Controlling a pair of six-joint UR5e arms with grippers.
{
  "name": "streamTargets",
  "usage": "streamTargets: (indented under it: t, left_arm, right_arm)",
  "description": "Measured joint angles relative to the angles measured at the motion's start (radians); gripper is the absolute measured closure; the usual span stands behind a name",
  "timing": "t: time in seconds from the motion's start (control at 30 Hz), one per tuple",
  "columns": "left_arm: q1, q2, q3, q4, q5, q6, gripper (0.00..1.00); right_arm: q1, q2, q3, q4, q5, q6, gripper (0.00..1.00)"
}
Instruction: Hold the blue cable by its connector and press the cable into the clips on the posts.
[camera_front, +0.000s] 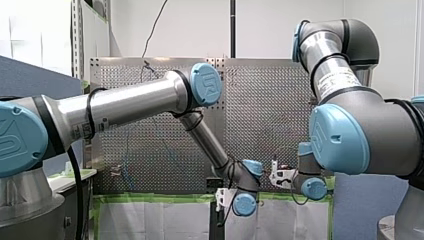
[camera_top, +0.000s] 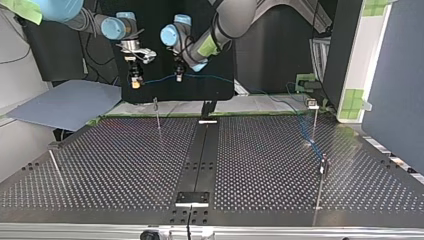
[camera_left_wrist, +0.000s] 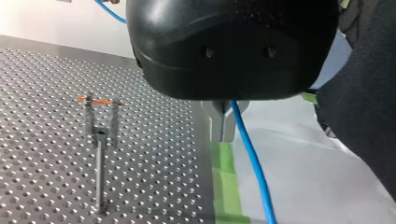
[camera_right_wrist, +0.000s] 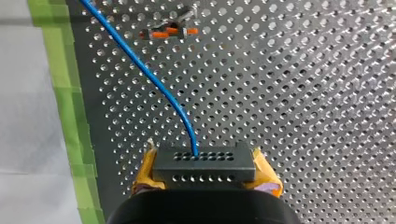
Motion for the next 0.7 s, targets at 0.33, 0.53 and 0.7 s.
streamTargets:
  t: [0.33, 0.53, 0.7]
  left_arm:
    - [-0.002, 0.001, 0.089, -0.018, -0.050, -0.022, 1.00]
    - [0.001, 0.001, 0.133, -0.021, -0.091, -0.031, 1.00]
    - [0.006, 0.001, 0.173, -0.020, -0.105, -0.031, 1.00]
  right_arm:
    - [-0.026, 0.001, -0.019, -0.040, -0.047, 0.048, 1.00]
    - [-0.052, 0.001, -0.043, -0.039, -0.069, 0.078, 1.00]
    - [-0.077, 0.001, -0.073, -0.030, -0.086, 0.102, 1.00]
